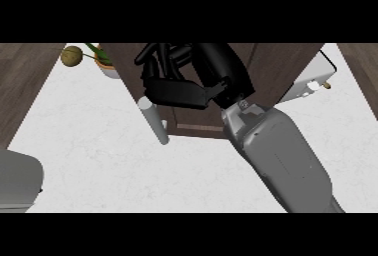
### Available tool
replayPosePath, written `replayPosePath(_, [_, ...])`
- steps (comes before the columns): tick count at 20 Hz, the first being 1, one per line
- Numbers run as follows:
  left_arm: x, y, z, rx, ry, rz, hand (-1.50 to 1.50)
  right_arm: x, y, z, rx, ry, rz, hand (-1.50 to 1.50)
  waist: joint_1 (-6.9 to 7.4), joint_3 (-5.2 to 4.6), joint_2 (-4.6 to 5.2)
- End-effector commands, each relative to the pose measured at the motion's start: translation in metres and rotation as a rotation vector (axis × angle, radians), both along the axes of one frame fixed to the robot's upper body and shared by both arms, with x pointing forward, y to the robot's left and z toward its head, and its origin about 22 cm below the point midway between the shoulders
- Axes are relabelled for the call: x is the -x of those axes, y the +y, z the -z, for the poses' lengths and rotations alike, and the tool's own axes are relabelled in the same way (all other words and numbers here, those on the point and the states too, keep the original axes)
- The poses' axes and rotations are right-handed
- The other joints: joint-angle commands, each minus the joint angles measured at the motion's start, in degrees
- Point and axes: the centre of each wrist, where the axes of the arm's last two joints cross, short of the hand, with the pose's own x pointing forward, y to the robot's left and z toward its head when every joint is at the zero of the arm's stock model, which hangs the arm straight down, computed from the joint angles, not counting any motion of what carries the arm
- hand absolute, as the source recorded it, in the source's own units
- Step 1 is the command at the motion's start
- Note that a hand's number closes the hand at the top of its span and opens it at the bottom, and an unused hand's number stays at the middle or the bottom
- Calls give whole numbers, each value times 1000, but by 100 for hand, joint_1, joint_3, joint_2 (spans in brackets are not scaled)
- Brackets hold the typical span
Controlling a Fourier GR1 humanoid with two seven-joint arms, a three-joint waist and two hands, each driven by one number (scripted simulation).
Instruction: Pick up the bottled water, place it into the cabinet and close the cabinet
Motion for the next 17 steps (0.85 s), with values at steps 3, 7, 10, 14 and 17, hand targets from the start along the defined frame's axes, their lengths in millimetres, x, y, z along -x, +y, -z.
replayPosePath(3, [0, 0, 1, 5, -3, 12, 150, -43, 2, 10, 19, 39, 50, 150, 20, -4, 47])
replayPosePath(7, [-10, 12, -8, -3, -18, 30, 150, -59, -12, 29, 24, 64, 99, 150, 60, -6, 98])
replayPosePath(10, [-11, 12, -9, -2, -20, 43, 150, -62, -12, 40, 60, 68, 119, 150, 79, -9, 101])
replayPosePath(14, [-19, 11, -4, 14, -20, 45, 150, -65, -10, 47, 69, 65, 116, 150, 38, -14, 117])
replayPosePath(17, [-21, 11, -18, -1, -26, 58, 150, -71, -17, 46, 68, 68, 129, 150, 87, -7, 124])
